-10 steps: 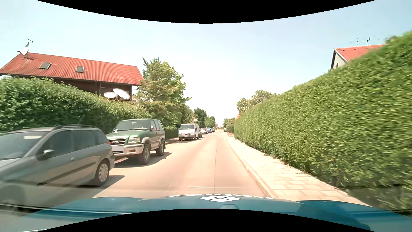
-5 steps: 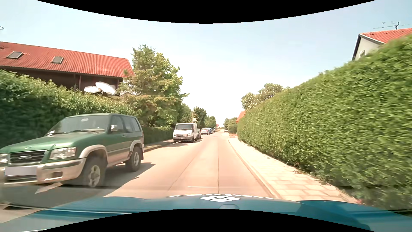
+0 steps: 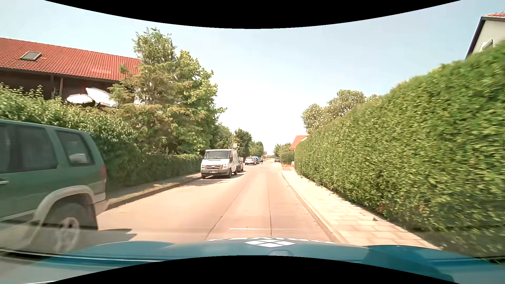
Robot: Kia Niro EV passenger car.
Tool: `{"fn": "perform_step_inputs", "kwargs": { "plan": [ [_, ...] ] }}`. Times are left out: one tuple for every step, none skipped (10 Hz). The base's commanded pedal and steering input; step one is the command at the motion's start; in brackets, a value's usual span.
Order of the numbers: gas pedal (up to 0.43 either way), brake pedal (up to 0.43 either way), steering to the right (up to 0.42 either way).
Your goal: Follow the waypoints while adhering to traffic rules and regulations
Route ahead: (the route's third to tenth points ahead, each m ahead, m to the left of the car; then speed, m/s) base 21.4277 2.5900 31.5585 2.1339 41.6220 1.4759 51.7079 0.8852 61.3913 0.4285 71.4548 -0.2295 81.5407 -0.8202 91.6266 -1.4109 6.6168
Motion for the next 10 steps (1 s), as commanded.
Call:
{"fn": "perform_step_inputs", "kwargs": {
  "plan": [
    [0.087,0.000,0.008],
    [0.059,0.000,0.008],
    [0.059,0.000,0.008],
    [0.059,0.000,0.008],
    [0.059,0.000,0.009],
    [0.059,0.000,0.010],
    [0.059,0.000,0.010],
    [0.059,0.000,0.011],
    [0.059,0.000,0.010],
    [0.059,0.000,0.009]
  ]
}}
